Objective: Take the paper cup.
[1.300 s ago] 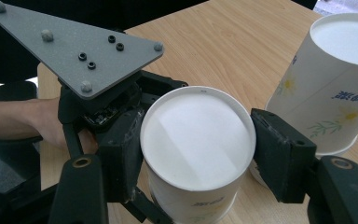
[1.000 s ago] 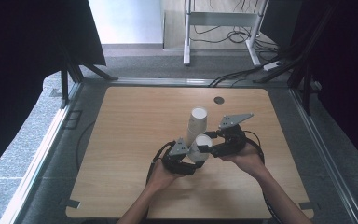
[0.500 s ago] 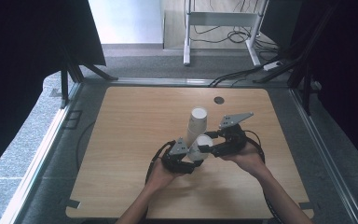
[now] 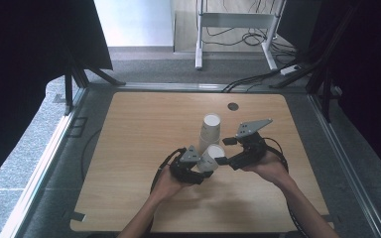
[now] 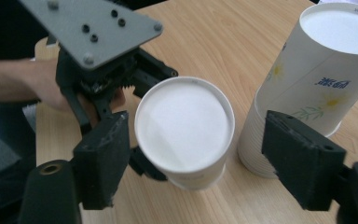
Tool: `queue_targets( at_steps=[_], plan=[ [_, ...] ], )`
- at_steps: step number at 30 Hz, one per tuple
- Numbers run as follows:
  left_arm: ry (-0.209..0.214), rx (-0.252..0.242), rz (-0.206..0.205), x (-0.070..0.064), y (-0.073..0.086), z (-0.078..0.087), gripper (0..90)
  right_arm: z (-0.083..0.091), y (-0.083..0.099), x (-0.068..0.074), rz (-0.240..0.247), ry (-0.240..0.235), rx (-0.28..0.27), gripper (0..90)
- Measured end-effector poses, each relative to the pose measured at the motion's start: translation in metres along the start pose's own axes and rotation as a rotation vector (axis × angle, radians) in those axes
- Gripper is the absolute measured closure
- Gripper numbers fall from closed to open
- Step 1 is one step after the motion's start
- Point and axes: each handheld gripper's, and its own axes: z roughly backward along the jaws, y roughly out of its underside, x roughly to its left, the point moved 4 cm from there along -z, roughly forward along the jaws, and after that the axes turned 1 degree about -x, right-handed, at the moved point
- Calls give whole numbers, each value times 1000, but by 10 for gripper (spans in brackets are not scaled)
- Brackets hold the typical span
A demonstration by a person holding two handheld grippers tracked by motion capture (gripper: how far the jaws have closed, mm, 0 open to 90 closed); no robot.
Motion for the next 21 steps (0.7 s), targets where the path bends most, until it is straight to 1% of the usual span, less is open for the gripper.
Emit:
queue_targets(
  at_steps=[1, 2, 3, 4, 5, 6, 9, 10, 11, 12, 13, 14, 15, 17, 18, 19, 20, 21],
  plan=[
    [0, 10, -6, 0, 0, 1, 400, 0, 0, 0, 0, 0, 0, 212],
    [-2, 22, -15, 1, 0, 2, 400, 1, 0, 1, 16, 4, 16, 203],
    [-1, 28, -17, 1, -1, 3, 399, 1, 1, 3, 44, 6, 46, 189],
    [3, 33, -20, 0, -2, 4, 399, 0, 1, 3, 55, 8, 59, 183],
    [9, 41, -28, 0, -2, 5, 399, 0, 1, 3, 55, 8, 59, 183],
    [11, 55, -37, 0, -3, 6, 399, 0, 1, 4, 64, 9, 71, 175],
    [11, 88, -66, -1, -5, 8, 399, -4, 1, 7, 94, -2, 107, 163],
    [14, 107, -82, -1, -6, 8, 399, -6, 1, 8, 102, -8, 118, 159],
    [15, 107, -77, -2, -7, 8, 399, -7, 2, 9, 113, -15, 128, 157],
    [21, 125, -95, -1, -7, 9, 399, -9, 2, 10, 117, -18, 139, 156],
    [23, 124, -89, -2, -8, 8, 399, -11, 2, 11, 125, -22, 150, 156],
    [28, 137, -101, -3, -8, 8, 398, -14, 3, 12, 132, -29, 167, 156],
    [31, 139, -99, -3, -8, 8, 398, -16, 3, 12, 134, -33, 174, 157],
    [42, 160, -112, -5, -8, 7, 398, -18, 4, 13, 137, -30, 184, 159],
    [43, 171, -120, -5, -8, 6, 397, -22, 5, 13, 139, -39, 206, 173],
    [45, 178, -124, -6, -8, 6, 397, -22, 5, 13, 139, -39, 206, 173],
    [47, 183, -126, -6, -8, 5, 397, -25, 7, 13, 143, -40, 226, 181],
    [50, 191, -130, -7, -8, 4, 397, -25, 7, 13, 143, -40, 226, 181]
  ],
)
